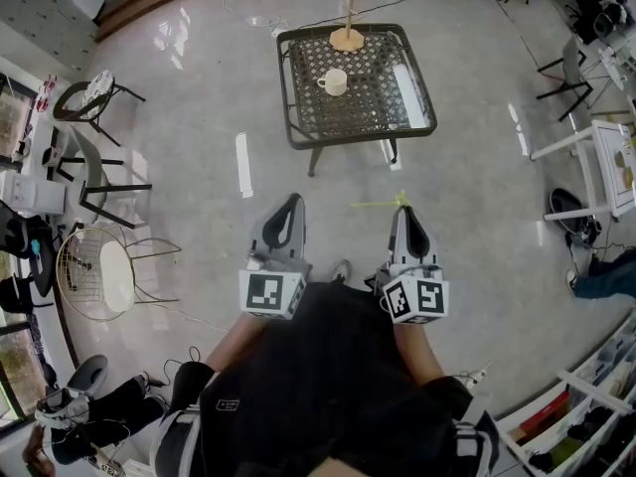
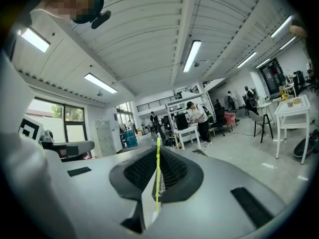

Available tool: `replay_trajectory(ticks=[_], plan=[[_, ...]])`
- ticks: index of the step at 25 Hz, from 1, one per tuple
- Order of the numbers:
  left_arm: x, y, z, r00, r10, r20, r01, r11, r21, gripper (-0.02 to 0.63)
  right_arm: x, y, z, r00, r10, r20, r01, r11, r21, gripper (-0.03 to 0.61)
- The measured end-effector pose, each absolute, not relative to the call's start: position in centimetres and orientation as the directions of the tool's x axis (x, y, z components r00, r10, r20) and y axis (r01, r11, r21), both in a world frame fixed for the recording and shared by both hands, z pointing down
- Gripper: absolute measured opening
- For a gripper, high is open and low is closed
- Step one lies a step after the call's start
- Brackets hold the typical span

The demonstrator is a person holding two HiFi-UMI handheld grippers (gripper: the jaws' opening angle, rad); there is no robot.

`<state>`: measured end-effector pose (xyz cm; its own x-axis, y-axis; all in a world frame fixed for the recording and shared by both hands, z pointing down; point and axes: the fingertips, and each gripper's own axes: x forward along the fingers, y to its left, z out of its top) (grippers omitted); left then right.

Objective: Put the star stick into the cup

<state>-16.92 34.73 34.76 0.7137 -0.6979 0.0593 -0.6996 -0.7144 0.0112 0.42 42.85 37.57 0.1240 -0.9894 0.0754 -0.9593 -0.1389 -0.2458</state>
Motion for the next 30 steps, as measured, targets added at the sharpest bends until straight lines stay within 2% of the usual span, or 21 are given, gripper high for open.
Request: replay_trajectory(ticks=[16,30], plan=[[-12.9,33.8,36.3,0.669,-0.737,0.092,-0.740,-0.672,-0.002,0.017,5.2,40.6,39.5,0.076,-0.993,0.089,-0.961,-0.097,-0.258,0.021],[-10.5,19.4,37.3,0.661,-0.746,0.084,-0.750,-0.660,0.037,0.017,8.0,26.5,39.9,0.082,-0.991,0.103,-0.968,-0.104,-0.227,0.021]])
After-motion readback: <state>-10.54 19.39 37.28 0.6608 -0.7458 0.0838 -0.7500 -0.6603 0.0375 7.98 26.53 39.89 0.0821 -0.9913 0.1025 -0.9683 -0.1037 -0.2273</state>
